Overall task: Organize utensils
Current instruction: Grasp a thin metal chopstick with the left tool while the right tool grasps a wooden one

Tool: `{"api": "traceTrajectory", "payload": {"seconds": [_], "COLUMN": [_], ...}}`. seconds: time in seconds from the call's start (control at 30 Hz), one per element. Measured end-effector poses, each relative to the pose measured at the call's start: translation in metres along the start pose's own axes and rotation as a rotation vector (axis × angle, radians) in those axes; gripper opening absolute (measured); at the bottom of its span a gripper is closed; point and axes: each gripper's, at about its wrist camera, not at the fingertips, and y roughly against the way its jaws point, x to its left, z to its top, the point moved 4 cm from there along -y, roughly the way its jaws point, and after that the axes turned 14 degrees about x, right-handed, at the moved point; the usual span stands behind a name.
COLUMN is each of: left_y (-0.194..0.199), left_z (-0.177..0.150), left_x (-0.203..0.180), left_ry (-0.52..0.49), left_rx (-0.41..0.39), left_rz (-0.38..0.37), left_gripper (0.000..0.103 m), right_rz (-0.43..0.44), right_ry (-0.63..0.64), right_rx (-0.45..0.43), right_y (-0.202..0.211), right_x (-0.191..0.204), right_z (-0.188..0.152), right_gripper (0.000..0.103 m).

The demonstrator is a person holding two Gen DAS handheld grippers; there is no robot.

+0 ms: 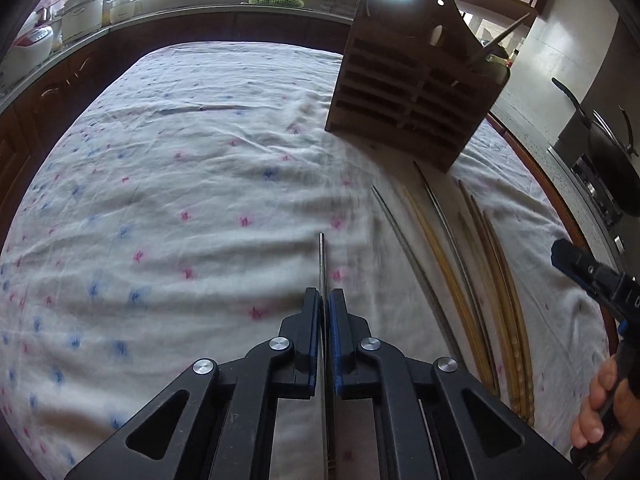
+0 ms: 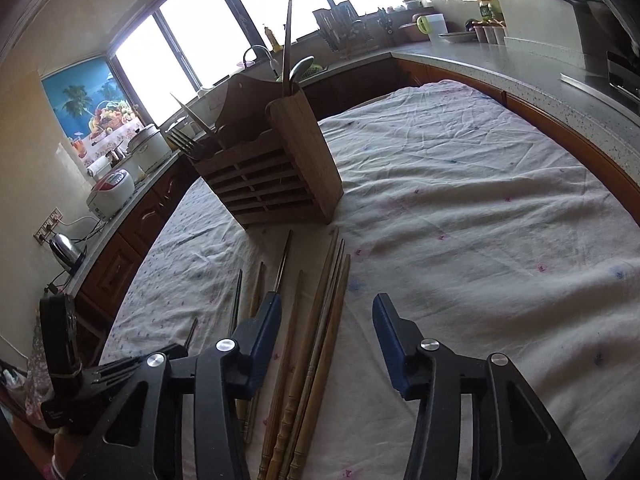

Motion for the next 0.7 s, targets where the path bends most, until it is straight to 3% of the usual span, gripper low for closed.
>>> {"api": "traceTrajectory", "payload": {"seconds": [0.2, 0.27, 0.33, 0.5, 0.6, 0.7], "left_y": [-0.008, -0.008, -0.009, -0.014, -0.016, -0.019], "left_z": [0.015, 0.018, 0.023, 0.029, 0.028, 0.029], "left_x": [0.003, 0.004, 0.002, -0.011, -0.019, -0.023], "left_ry": [0.039, 0.040, 0.035, -0.032, -0.077, -0.104], "left_rx": [0.046, 0.044, 0.045, 0.047, 0.033, 0.023], "left_rz": [-0.007, 0.013, 0.027, 0.107, 0.164, 0.170], "left_gripper": [0.011, 0.029, 0.034, 0.034, 0.023, 0.012], "right_rz": [-0.035, -0.052, -0.068, -0.122, -0.177, -0.231], "right_ry": [0.019, 0.028, 0.029, 0.040, 0.080, 0.129], "right_rx": [0.077, 0.089, 0.103, 0.148, 0.149, 0.147], "right_y": [-0.026, -0.032, -0.038, -0.058, -0.067, -0.073], "right_x": [0.002, 0.002, 0.000, -0.004, 0.001, 0.008], "right_z": [0.006, 0.008, 0.011, 0.021, 0.025, 0.028], "right_gripper": [0.036, 0.036, 0.035, 0.023, 0.019, 0.019]}}
